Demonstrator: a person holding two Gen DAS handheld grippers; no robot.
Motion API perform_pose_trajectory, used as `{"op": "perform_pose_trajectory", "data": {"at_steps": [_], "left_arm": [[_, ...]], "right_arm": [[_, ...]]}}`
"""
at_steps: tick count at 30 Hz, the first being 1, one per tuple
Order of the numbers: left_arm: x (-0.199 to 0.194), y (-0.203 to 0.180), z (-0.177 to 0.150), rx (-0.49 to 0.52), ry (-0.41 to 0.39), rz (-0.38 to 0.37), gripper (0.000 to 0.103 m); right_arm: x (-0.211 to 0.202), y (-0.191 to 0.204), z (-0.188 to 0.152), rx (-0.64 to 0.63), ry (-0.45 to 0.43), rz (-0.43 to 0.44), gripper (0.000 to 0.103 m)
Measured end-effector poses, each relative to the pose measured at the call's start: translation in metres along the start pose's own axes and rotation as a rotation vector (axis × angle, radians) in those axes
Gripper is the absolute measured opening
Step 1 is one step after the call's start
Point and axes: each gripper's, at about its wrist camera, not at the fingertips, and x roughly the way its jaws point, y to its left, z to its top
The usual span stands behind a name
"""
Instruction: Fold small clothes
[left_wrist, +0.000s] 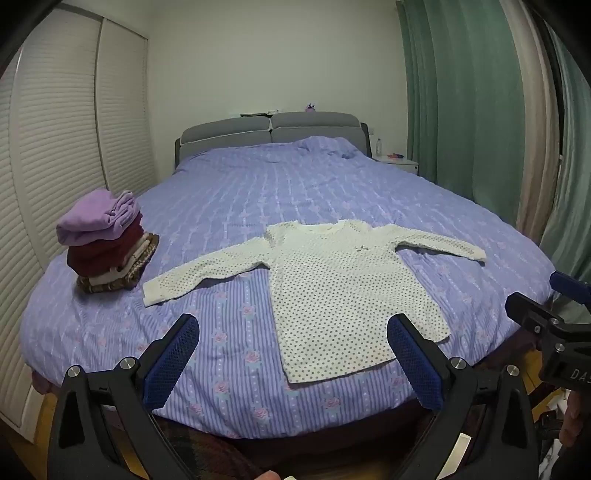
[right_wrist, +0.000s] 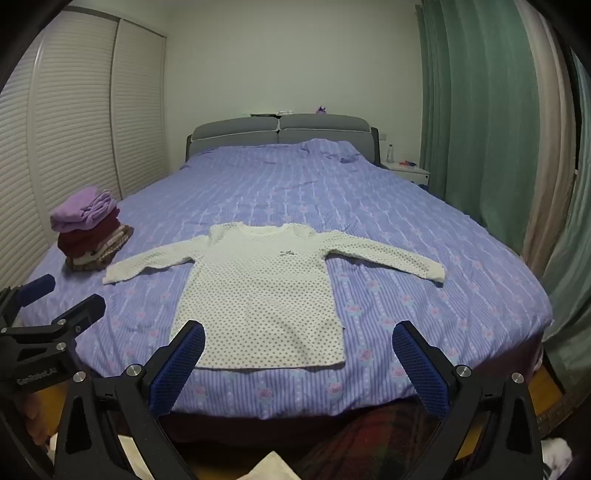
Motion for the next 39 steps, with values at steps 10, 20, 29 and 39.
{"op": "perform_pose_trajectory", "data": {"at_steps": [10,20,29,39], "left_arm": [[-0.004,-0.002,0.006,0.001,-0.021,-0.025,0.103],[-0.006,0.001,0.001,-0.004,-0.039,-0.022,0.103],[-0.009,0.002,0.002,-0.006,-0.05,-0.017,0.103],[-0.009,0.002,0.002,-0.006,-0.051,-0.017,0.103]], "right_arm": [[0.002,-0.006,0.001,0.007,0.01,0.002,0.102],[0.001,-0.006,-0.001,0.003,0.009,-0.001,0.102],[0.001,-0.005,0.0,0.001,0.01,-0.001,0.102],[0.0,-0.004,-0.001,0.0,0.008,0.001,0.102]]}}
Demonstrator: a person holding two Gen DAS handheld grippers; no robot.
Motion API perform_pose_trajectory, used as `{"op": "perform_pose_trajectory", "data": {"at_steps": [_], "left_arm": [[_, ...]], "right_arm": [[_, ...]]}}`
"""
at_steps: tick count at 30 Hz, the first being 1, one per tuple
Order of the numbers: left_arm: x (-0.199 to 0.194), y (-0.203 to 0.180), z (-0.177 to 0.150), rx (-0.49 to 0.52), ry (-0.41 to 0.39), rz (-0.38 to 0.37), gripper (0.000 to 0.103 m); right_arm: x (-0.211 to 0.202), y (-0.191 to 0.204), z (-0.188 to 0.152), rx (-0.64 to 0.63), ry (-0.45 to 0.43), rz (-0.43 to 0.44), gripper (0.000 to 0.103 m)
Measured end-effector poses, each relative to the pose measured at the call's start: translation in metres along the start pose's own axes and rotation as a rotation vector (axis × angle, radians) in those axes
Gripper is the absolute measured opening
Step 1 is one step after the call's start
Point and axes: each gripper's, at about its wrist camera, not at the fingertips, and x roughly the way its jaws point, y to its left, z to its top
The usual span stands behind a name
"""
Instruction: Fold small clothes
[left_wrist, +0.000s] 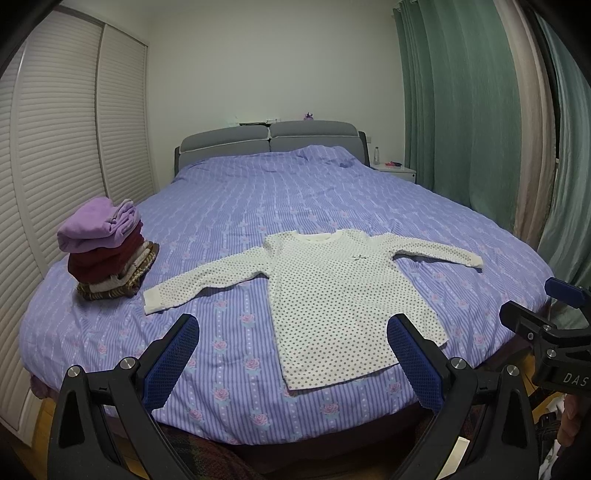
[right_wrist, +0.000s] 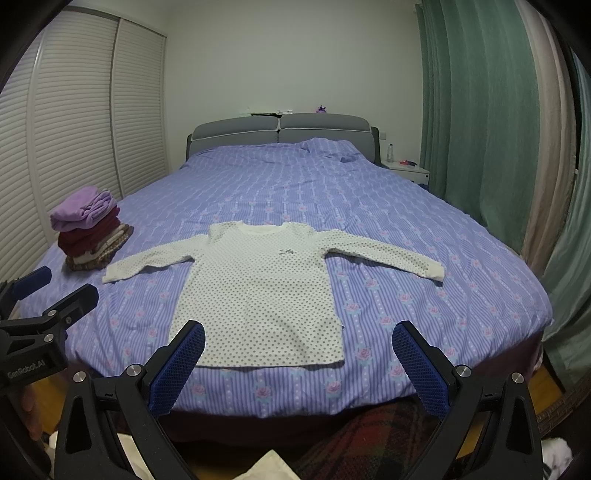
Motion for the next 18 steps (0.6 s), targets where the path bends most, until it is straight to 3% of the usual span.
{"op": "perform_pose_trajectory", "data": {"at_steps": [18], "left_arm": [[0.0008,0.0039,0.0048,0.0,-0.006,0.008,0.103]], "right_arm": [[-0.0009,0.0019,0.0005,-0.001,0.004,-0.001,0.102]]}}
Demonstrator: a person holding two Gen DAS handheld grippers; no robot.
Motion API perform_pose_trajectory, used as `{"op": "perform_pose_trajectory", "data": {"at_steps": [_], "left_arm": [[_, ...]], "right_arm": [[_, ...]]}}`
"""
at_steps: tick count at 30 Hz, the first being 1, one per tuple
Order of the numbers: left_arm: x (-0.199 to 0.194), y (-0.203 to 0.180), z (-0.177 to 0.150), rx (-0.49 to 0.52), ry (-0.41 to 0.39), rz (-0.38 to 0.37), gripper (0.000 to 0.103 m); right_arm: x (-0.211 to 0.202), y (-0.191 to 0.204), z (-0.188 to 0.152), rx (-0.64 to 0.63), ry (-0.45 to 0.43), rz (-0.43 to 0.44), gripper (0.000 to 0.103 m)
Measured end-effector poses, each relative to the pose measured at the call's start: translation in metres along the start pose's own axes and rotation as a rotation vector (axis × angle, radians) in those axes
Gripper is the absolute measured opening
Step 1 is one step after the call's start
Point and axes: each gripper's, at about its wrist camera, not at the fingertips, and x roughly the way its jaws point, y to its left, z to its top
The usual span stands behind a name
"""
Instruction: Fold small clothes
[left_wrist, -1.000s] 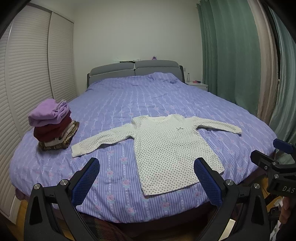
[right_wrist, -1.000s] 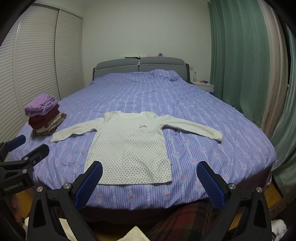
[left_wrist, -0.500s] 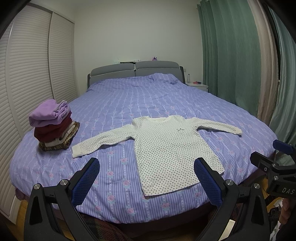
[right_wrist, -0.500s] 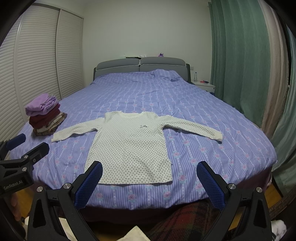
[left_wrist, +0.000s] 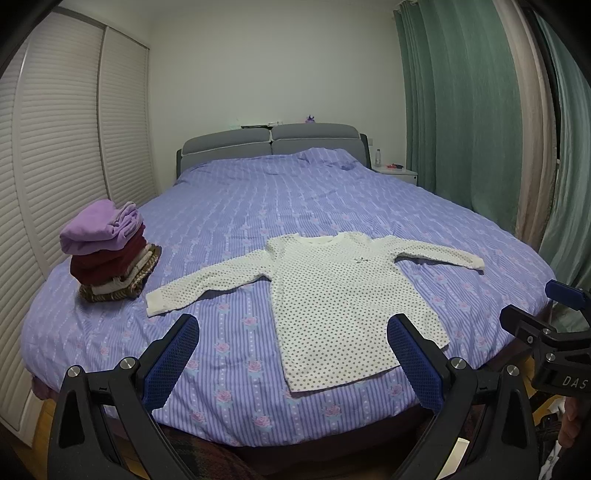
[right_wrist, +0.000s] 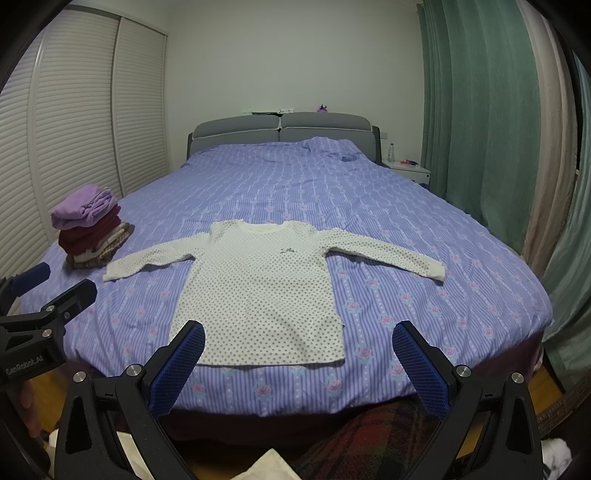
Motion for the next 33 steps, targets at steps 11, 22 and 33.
{"op": "perform_pose_trajectory", "data": {"at_steps": [11,22,33], "left_arm": [[-0.0011,-0.0004,-0.001,0.0,-0.004,0.001,0.103],[-0.0009,0.0001,-0.0008,0.001,-0.005,0.0,0.103],[-0.0006,-0.0009,-0.0029,0.0,-0.007,0.008,0.103]], "right_arm": [[0.0002,-0.0004,0.0003,0.0,-0.001,-0.001,0.102],[-0.0002,0.0003,-0.0007,-0.002,0.0,-0.002,0.102],[0.0005,0.0007,-0.0033,-0.005,0.003,-0.006,0.102]]}}
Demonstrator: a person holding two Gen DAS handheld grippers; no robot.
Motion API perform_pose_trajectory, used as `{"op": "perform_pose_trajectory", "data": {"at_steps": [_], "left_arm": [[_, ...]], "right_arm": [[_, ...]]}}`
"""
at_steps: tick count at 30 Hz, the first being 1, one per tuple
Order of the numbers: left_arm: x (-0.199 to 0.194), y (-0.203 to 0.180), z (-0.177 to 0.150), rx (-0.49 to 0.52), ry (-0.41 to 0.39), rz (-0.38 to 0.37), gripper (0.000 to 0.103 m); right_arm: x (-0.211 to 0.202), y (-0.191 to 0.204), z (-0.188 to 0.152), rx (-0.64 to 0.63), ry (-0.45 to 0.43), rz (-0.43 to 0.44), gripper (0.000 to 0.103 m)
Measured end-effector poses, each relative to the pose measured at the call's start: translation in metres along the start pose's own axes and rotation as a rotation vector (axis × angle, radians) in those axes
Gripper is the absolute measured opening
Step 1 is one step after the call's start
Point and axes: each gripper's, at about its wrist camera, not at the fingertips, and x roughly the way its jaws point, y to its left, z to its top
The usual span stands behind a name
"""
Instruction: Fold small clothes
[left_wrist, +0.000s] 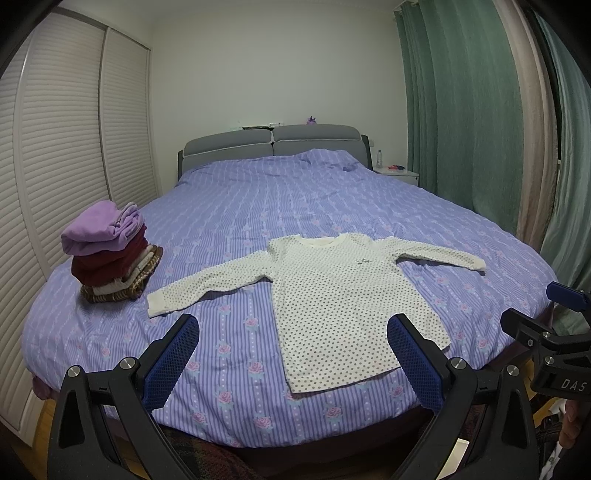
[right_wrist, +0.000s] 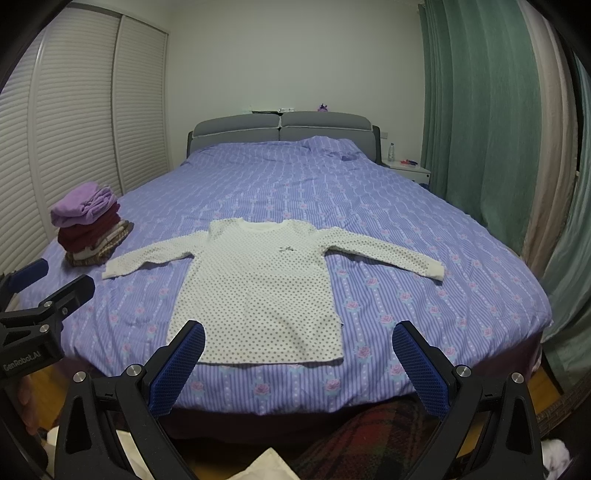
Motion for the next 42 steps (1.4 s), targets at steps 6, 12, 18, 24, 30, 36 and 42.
{"op": "perform_pose_trajectory", "data": {"at_steps": [6,12,18,24,30,36,42], "left_arm": [[0.008,0.005,-0.003,-0.025,0.007,0.02,0.103],[0.022,0.029,-0.002,-0.102,0.025,0.1,0.103],[0.042,0.068,0.008,-0.131,0.051,0.232,0.103],[0.068,0.113,0.014,-0.136,0.107,0.268,0.103],[0.106,0.153,0.008,-0.186,0.132,0.264,0.089],[0.153,0.201,-0.006,-0.3,0.186,0.183,0.068],[0.196,0.241,-0.025,-0.382,0.239,0.137,0.051]], "right_arm": [[0.012,0.0,0.004,0.002,0.011,0.004,0.102],[0.044,0.019,0.021,-0.049,-0.012,0.009,0.102],[0.093,0.048,0.052,-0.076,-0.005,0.111,0.102],[0.14,0.092,0.082,-0.109,-0.011,0.241,0.102],[0.183,0.151,0.097,-0.145,0.015,0.339,0.102],[0.221,0.204,0.094,-0.178,0.065,0.376,0.102],[0.256,0.248,0.084,-0.224,0.114,0.366,0.102]]}}
